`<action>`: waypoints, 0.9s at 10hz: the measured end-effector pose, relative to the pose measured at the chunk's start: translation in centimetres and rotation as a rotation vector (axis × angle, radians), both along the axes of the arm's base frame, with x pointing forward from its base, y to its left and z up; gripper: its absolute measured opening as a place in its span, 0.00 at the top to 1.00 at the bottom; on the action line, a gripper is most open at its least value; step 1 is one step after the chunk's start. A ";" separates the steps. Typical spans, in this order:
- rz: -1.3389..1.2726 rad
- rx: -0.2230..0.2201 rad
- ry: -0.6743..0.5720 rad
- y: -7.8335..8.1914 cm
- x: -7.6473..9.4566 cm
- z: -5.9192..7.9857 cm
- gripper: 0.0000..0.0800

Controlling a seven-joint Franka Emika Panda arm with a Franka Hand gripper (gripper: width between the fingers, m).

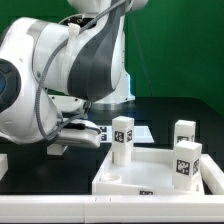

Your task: Assemble square table

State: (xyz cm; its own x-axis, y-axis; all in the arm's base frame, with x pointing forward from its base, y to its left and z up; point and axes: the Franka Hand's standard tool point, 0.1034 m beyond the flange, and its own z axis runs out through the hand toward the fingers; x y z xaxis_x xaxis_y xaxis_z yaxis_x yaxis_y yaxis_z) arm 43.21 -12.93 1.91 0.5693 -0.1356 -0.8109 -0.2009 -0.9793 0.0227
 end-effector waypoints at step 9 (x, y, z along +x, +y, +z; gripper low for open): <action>0.069 -0.007 -0.538 1.4 7.6 9.2 0.64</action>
Offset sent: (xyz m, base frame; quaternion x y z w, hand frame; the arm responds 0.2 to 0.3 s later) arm 0.0248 0.0006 0.0673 -0.0276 0.1846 -0.0515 0.9811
